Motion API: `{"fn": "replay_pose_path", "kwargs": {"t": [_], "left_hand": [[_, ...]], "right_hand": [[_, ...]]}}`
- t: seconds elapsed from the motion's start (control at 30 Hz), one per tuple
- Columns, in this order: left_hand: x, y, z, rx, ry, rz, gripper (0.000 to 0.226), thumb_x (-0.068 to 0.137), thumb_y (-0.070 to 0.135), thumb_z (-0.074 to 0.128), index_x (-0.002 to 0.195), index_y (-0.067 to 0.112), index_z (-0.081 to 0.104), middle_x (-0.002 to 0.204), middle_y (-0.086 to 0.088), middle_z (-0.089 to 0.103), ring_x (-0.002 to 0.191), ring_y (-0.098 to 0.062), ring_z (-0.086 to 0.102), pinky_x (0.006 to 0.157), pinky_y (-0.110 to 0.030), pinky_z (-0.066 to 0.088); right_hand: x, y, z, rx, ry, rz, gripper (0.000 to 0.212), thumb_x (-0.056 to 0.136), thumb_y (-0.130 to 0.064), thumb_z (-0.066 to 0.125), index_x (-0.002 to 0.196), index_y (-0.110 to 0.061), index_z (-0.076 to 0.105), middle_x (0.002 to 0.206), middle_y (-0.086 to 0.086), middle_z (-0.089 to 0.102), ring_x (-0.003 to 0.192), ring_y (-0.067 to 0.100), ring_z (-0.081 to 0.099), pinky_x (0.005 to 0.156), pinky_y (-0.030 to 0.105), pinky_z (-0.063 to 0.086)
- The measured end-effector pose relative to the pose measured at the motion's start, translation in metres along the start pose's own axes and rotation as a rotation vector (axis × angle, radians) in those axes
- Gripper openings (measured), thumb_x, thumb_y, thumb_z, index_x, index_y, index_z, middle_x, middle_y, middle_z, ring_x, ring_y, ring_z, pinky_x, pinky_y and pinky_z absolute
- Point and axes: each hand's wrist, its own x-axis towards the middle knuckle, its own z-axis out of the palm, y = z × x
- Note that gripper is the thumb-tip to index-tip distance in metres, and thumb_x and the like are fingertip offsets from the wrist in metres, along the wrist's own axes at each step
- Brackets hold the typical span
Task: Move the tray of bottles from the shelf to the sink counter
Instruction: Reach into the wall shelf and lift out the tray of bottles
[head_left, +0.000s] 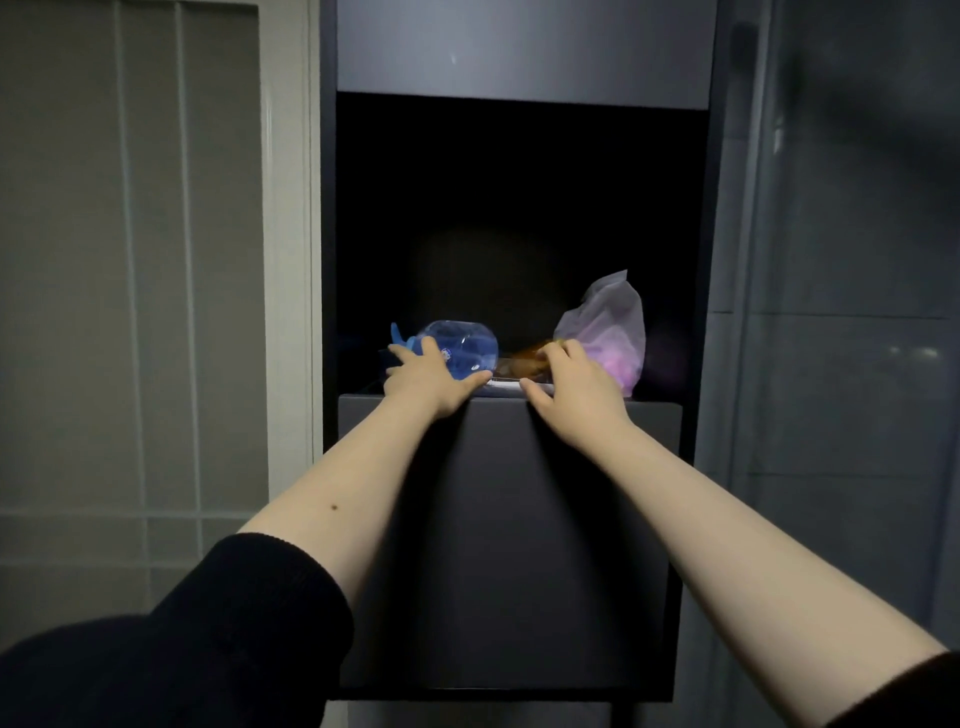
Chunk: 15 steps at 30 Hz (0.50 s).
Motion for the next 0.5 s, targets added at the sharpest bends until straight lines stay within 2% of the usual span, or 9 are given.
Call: {"fn": "replay_pose_path", "kwargs": {"t": [0.17,0.3,0.5], "left_hand": [[0.006,-0.004,0.002,-0.055,0.016,-0.050,0.106,0.072,0.076,0.052,0.149,0.018,0.011,0.155,-0.033,-0.003,0.130,-0.051,0.038,0.099,-0.047,0.042],[0.012,-0.007,0.006,-0.031,0.032,-0.066,0.100,0.073,0.079,0.045,0.149,0.020,0.014,0.153,-0.036,0.014,0.134,-0.048,0.036,0.094,-0.044,0.044],[0.017,-0.010,0.009,-0.105,0.085,-0.069,0.085,0.076,0.080,0.037,0.134,0.019,0.037,0.150,-0.026,0.033,0.136,-0.042,0.036,0.090,-0.042,0.043]], "right_hand": [[0.005,-0.002,0.004,-0.014,0.028,0.035,0.035,0.089,-0.035,0.053,0.113,-0.010,0.051,0.120,0.011,0.052,0.099,0.031,0.057,0.073,0.038,0.047],[0.007,-0.003,0.007,-0.012,0.074,0.060,0.029,0.090,-0.029,0.055,0.109,-0.008,0.052,0.117,0.013,0.052,0.095,0.032,0.057,0.067,0.033,0.040],[0.008,-0.009,0.014,0.152,0.127,0.128,0.020,0.085,-0.017,0.063,0.099,-0.006,0.053,0.112,0.015,0.052,0.092,0.033,0.054,0.078,0.041,0.047]]}}
